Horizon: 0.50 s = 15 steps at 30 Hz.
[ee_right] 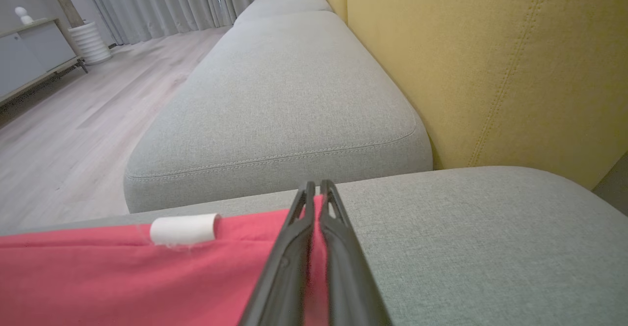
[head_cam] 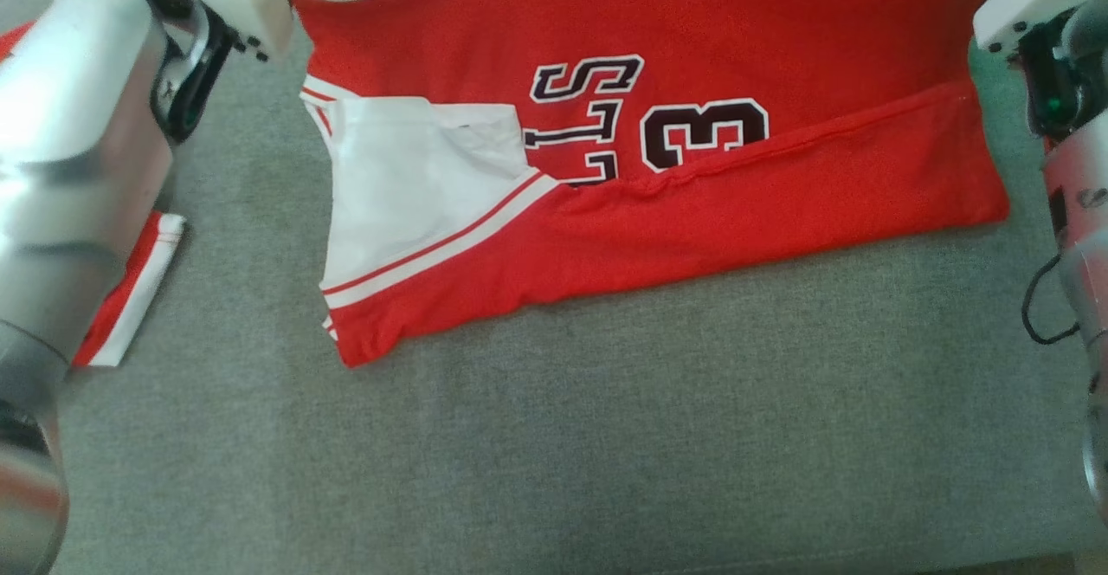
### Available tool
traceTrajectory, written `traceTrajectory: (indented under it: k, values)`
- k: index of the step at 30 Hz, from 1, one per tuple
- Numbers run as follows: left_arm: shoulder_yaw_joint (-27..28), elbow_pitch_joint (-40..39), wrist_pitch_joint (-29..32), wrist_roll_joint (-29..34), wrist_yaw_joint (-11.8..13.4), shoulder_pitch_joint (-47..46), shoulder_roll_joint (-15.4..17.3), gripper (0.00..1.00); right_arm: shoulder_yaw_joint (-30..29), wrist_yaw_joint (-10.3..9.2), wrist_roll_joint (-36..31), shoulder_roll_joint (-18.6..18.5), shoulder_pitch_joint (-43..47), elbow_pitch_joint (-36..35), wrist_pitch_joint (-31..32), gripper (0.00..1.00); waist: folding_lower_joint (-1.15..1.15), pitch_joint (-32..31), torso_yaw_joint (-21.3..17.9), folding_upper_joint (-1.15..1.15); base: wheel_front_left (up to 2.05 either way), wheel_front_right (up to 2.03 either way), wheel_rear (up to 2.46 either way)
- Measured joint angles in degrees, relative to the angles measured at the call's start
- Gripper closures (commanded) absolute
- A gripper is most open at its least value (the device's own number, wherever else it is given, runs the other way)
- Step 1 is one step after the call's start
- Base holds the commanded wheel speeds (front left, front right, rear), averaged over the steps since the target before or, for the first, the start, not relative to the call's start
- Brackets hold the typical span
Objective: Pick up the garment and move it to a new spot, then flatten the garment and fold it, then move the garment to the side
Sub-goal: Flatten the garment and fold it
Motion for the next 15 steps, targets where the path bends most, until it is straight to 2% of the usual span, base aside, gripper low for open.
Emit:
traceTrajectory:
  k: [7, 15]
  values:
    - [-2.48, -1.54, 1.87, -1.91, -1.49, 4.82, 0.63, 1.0, 2.96, 0.01, 4.7, -1.1, 2.77, 0.45, 1.1, 1.0, 0.0, -2.89, 0.8, 0.0, 0.0, 0.0, 0.0]
    - [-6.23, -12.79, 6.78, -7.66, -1.98, 13.65, 5.86, 1.0, 9.26, 0.0, 12.24, -4.98, 10.9, -3.42, 7.86, 1.0, -0.01, -6.95, 1.89, 0.0, 0.0, 0.0, 0.0]
